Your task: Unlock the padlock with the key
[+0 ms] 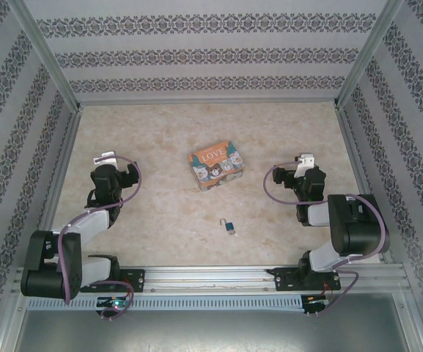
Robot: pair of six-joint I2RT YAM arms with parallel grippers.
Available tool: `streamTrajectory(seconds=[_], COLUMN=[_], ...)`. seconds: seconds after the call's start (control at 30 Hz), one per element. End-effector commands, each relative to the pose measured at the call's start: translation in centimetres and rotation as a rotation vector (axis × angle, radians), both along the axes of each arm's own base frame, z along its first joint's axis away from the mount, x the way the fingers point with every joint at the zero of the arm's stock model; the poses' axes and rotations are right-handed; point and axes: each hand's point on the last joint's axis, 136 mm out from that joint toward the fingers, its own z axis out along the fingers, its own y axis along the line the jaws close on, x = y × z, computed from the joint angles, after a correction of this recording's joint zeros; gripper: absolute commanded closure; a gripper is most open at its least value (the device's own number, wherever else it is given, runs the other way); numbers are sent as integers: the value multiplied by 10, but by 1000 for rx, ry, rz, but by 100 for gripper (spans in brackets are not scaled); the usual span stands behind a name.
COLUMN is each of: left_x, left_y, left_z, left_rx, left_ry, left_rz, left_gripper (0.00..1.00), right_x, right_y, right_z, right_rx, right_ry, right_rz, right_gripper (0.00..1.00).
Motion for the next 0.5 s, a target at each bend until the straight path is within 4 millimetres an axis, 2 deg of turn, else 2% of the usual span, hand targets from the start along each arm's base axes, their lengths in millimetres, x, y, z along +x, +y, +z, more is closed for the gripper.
streamTrajectory(seconds=[0.0, 0.1, 0.17, 0.33, 0.47], left_x=[10, 15, 17, 19, 18], left_y=[0, -3, -4, -4, 1], left_z=[13, 5, 2, 4, -8], left_rx=[12, 28, 41, 72, 66], left_ry=[-92, -80, -90, -140, -185], left_rz=[-29, -56, -67, -88, -76], left_gripper=[1, 1, 1, 1, 1], right_x=[12, 12, 19, 20, 20], right_y=[2, 1, 1, 1, 0], right_z=[23, 14, 23, 23, 24], right_rx=[20, 9, 1, -8, -11], right_ry=[-78, -30, -53, -47, -48], right_rz=[20, 10, 3, -6, -8], right_gripper=[1, 1, 2, 2, 2])
